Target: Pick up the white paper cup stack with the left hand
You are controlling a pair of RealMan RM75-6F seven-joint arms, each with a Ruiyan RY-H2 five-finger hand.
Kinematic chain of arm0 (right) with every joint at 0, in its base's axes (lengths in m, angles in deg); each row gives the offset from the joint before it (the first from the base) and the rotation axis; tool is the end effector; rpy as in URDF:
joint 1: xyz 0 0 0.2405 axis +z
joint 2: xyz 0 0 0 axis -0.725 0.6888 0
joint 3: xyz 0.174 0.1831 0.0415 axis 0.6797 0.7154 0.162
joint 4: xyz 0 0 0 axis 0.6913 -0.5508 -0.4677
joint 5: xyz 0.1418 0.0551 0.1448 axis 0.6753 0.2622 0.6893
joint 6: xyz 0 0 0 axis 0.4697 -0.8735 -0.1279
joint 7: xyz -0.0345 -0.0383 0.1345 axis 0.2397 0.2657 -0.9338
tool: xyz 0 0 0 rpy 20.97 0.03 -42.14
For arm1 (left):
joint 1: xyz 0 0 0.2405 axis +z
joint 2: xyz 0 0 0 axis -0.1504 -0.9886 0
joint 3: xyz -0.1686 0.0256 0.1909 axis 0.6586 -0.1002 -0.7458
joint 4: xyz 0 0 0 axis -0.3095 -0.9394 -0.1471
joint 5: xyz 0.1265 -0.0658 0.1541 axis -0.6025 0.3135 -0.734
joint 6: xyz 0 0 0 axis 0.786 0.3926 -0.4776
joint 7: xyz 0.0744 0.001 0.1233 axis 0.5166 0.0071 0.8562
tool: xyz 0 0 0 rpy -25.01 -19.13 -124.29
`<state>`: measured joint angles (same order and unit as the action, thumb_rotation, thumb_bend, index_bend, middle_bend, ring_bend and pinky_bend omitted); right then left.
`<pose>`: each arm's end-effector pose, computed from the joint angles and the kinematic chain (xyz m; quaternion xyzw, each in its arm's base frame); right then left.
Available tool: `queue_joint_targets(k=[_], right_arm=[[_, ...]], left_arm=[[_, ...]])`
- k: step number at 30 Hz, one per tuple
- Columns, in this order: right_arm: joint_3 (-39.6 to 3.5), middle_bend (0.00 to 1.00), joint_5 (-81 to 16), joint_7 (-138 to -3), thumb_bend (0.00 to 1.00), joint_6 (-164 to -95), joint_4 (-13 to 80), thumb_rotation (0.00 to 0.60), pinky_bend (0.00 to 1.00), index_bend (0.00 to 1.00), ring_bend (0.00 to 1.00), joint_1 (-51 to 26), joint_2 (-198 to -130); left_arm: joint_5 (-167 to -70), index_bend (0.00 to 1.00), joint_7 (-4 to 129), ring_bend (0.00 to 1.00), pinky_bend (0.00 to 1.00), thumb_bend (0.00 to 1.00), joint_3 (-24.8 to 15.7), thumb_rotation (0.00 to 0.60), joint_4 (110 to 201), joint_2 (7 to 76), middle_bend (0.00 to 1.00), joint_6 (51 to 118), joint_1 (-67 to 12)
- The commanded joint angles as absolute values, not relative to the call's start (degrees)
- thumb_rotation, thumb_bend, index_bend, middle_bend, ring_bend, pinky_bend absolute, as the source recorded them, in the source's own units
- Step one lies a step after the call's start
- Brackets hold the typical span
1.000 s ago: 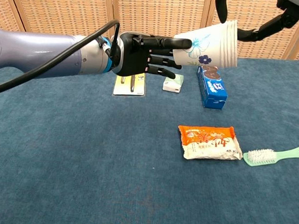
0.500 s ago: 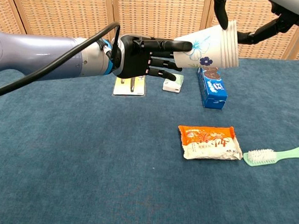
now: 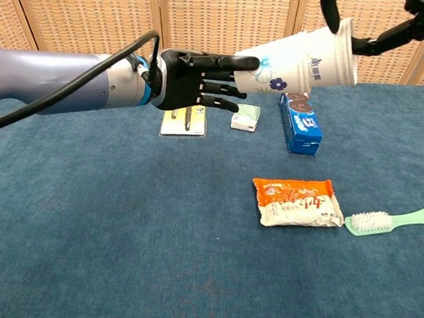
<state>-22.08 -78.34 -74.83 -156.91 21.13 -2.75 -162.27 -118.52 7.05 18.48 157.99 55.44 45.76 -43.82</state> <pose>-0.1350 -0.3475 0.1005 0.7308 0.0073 0.5883 0.3462 -0.0384 0.3988 -0.0504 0.3759 0.7977 0.4715 0.0080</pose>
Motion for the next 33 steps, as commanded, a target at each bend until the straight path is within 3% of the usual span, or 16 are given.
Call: queue_joint_targets(k=[1, 11, 19, 25, 27, 28, 30, 31, 32, 33], right_arm=[[-22.69, 0.18, -78.56, -75.06, 0.58, -157.97, 20.68, 0.600, 0.14, 0.74, 0.00, -3.58, -161.70], [-25.11, 0.18, -78.34, -74.37, 0.60, -158.49, 19.68, 0.600, 0.14, 0.74, 0.00, -6.46, -159.33], [-27.29, 0.18, -77.43, -70.01, 0.60, -151.56, 24.13, 0.600, 0.14, 0.74, 0.00, -6.74, -155.12], [-28.17, 0.18, -76.03, -65.56, 0.60, -145.08, 27.71, 0.600, 0.14, 0.74, 0.00, -6.22, -154.59], [-28.27, 0.17, -75.75, -64.46, 0.60, -143.62, 28.14, 0.600, 0.14, 0.74, 0.00, -6.00, -155.36], [-28.27, 0.15, -75.69, -64.20, 0.60, -143.29, 28.18, 0.600, 0.14, 0.73, 0.00, -5.94, -155.51], [-28.34, 0.09, -75.24, -63.39, 0.60, -141.91, 28.44, 0.600, 0.14, 0.68, 0.00, -5.79, -155.71], [-28.29, 0.05, -74.72, -62.90, 0.53, -141.00, 28.75, 0.600, 0.13, 0.60, 0.00, -5.75, -155.69], [-28.20, 0.02, -73.99, -62.16, 0.40, -139.93, 29.20, 0.600, 0.11, 0.49, 0.00, -5.77, -155.59], [-28.17, 0.00, -73.24, -61.36, 0.29, -138.70, 29.87, 0.600, 0.10, 0.43, 0.00, -5.77, -155.33]], left_arm=[[-118.62, 0.51, 6.33, 0.48, 0.49, 0.11, 18.72, 0.600, 157.45, 54.56, 0.51, 45.77, -42.79], [-125.07, 0.51, 8.80, 0.48, 0.49, 0.11, 17.35, 0.600, 156.50, 47.49, 0.51, 48.98, -38.28], [-137.50, 0.51, 25.68, 0.48, 0.49, 0.11, 8.38, 0.600, 152.94, 39.26, 0.51, 58.61, -35.16], [-138.33, 0.51, 37.93, 0.48, 0.49, 0.11, 3.20, 0.600, 150.86, 37.25, 0.51, 61.62, -33.12], [-136.93, 0.51, 42.67, 0.45, 0.47, 0.11, 1.93, 0.600, 150.26, 37.44, 0.47, 61.85, -32.57], [-136.53, 0.48, 43.86, 0.36, 0.41, 0.11, 1.63, 0.600, 150.29, 37.43, 0.38, 61.81, -32.50], [-135.23, 0.30, 46.75, 0.15, 0.26, 0.11, 0.60, 0.600, 151.01, 36.86, 0.15, 60.46, -32.54], [-134.51, 0.15, 47.96, 0.05, 0.17, 0.11, 0.11, 0.600, 151.70, 36.25, 0.05, 59.34, -32.70], [-133.78, 0.05, 49.01, 0.00, 0.10, 0.11, -0.22, 0.600, 152.47, 35.62, 0.00, 58.49, -32.84], [-133.03, 0.01, 49.94, 0.00, 0.07, 0.11, -0.37, 0.600, 153.17, 35.12, 0.00, 58.05, -32.92]])
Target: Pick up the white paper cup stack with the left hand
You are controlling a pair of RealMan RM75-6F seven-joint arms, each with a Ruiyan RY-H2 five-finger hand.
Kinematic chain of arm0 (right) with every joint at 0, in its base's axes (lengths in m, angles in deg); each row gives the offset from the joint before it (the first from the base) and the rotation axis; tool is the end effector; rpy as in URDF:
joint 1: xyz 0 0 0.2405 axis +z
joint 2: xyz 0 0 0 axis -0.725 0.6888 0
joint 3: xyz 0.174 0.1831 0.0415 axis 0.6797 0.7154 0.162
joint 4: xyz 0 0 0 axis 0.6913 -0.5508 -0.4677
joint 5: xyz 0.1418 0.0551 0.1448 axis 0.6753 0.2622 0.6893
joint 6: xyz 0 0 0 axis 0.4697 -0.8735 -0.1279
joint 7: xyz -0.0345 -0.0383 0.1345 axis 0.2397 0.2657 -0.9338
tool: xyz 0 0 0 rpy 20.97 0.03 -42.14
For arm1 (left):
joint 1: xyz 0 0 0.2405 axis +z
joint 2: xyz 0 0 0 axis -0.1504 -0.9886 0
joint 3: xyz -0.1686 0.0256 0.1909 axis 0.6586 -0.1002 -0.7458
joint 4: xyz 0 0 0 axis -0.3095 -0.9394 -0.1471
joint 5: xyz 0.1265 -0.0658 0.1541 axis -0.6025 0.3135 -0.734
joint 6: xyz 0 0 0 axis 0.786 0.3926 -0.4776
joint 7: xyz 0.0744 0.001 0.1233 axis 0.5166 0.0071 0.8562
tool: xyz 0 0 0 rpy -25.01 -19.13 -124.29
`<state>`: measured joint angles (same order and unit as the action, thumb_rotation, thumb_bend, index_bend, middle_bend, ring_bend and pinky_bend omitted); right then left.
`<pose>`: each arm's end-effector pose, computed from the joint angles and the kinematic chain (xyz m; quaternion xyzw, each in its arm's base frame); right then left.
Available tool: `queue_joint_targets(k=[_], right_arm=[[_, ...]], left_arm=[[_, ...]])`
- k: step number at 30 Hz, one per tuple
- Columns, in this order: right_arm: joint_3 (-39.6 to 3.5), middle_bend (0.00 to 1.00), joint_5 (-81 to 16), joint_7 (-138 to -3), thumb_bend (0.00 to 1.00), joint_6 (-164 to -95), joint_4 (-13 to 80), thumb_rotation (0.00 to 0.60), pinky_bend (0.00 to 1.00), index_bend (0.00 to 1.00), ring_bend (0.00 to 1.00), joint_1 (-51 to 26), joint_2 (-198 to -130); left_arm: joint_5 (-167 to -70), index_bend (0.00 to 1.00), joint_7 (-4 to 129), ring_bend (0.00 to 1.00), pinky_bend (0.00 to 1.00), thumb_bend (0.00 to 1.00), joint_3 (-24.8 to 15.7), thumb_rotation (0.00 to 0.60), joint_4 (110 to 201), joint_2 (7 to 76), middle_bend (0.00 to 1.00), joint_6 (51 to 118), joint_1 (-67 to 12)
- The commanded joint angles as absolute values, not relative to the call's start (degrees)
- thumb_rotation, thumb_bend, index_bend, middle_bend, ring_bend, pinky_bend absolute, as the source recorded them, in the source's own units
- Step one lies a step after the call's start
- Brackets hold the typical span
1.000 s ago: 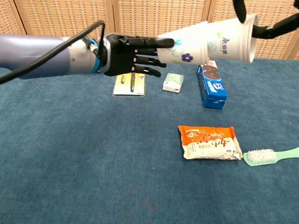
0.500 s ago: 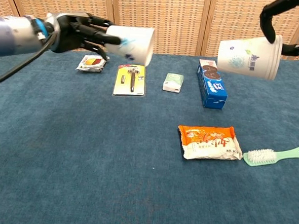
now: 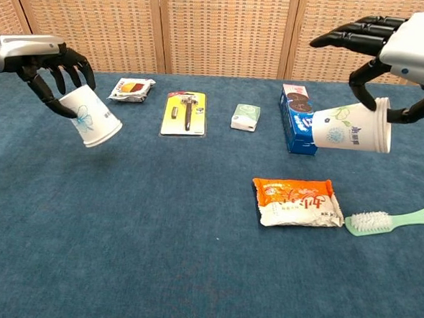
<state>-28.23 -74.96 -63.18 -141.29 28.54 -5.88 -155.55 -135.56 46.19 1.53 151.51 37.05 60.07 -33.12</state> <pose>-0.1870 -0.3380 0.0871 0.8205 -0.0197 0.4075 0.4004 -0.2180 0.4082 0.0613 -0.7056 -0.4524 -0.3644 0.4058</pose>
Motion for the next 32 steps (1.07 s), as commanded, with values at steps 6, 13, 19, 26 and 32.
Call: queue_joint_targets(k=[6, 13, 19, 26, 32], right_arm=[[-27.15, 0.00, -67.40, -55.99, 0.00, -133.16, 36.02, 0.600, 0.00, 0.12, 0.00, -6.77, -153.42], [-25.76, 0.00, -64.63, -53.86, 0.00, -134.53, 40.87, 0.600, 0.00, 0.05, 0.00, -8.71, -151.55], [-25.21, 0.00, -61.40, -54.70, 0.00, -142.79, 47.16, 0.600, 0.00, 0.01, 0.00, -15.57, -148.44], [-26.88, 0.00, -57.35, -57.63, 0.00, -150.62, 49.56, 0.600, 0.00, 0.00, 0.00, -24.79, -147.60], [-27.65, 0.00, -56.10, -63.57, 0.00, -156.94, 47.67, 0.600, 0.00, 0.00, 0.00, -31.54, -149.69]], left_arm=[[-129.72, 0.00, 53.18, 0.00, 0.00, 0.10, -0.40, 0.600, 158.36, 31.78, 0.00, 60.17, -31.80], [-127.95, 0.00, 55.82, 0.00, 0.00, 0.10, -0.79, 0.600, 163.77, 28.04, 0.00, 63.38, -30.03], [-126.26, 0.00, 60.51, 0.00, 0.00, 0.10, -1.76, 0.600, 170.96, 23.90, 0.00, 71.67, -25.45], [-125.38, 0.00, 68.03, 0.00, 0.00, 0.10, -3.44, 0.600, 178.79, 21.57, 0.00, 85.22, -18.39], [-128.75, 0.00, 69.22, 0.00, 0.00, 0.10, -6.44, 0.600, 184.32, 19.95, 0.00, 94.59, -11.83]])
